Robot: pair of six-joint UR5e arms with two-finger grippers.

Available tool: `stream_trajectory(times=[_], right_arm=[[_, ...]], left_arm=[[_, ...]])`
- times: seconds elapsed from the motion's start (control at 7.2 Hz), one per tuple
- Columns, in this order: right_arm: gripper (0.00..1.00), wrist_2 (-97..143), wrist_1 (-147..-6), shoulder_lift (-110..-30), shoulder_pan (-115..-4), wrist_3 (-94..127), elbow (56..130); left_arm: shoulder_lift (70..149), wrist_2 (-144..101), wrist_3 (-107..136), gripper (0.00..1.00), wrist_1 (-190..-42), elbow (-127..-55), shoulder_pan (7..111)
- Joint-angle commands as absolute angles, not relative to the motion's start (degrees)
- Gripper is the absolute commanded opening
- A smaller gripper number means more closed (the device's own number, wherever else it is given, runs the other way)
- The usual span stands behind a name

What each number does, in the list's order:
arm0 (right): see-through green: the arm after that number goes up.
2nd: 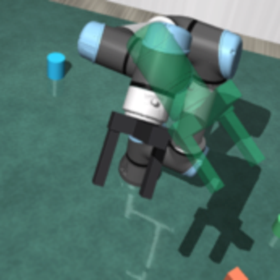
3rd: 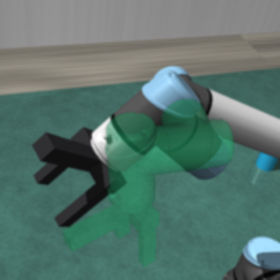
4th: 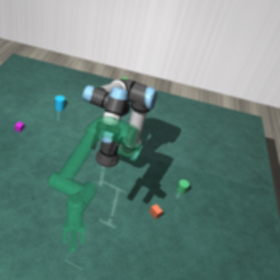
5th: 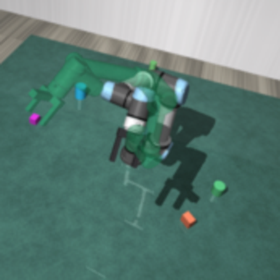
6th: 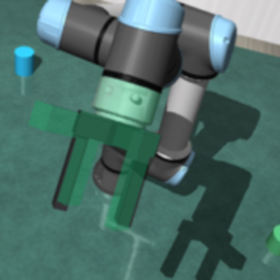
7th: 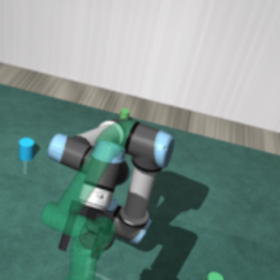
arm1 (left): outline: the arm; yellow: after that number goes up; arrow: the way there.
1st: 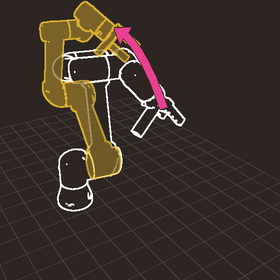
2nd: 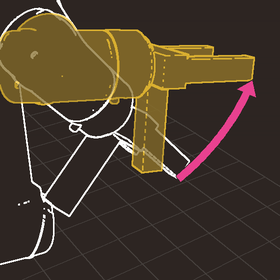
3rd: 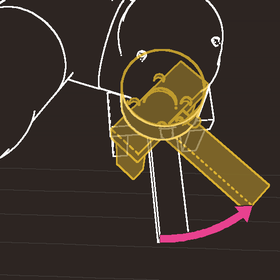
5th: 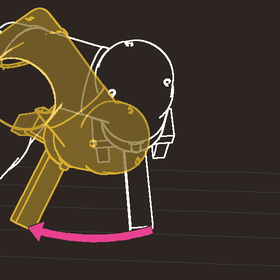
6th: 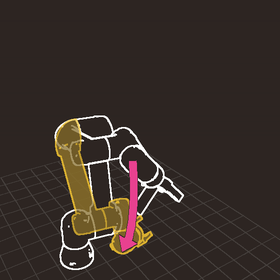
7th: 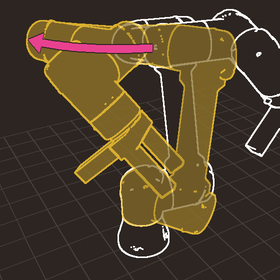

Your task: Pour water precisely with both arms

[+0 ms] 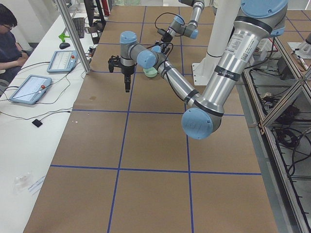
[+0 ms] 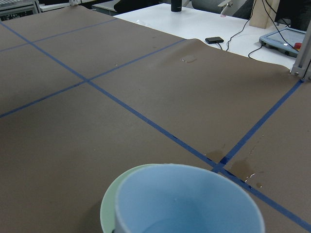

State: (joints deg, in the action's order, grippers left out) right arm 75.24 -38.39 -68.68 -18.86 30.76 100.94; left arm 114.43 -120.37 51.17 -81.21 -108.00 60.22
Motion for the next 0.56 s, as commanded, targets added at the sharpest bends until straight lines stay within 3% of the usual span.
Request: stream_trajectory(times=[0.0,0.42], right_arm=[[0.0,78.55,-49.24,-64.54,-18.9,30.5,100.81],[0.0,84.18,-57.98,-63.38,-19.33,30.32,100.81]], left_arm=[[113.82,-120.41,49.58,1.0,-81.12,-108.02,61.34],[113.29,-120.41,48.79,1.0,-81.12,-107.93,61.52]])
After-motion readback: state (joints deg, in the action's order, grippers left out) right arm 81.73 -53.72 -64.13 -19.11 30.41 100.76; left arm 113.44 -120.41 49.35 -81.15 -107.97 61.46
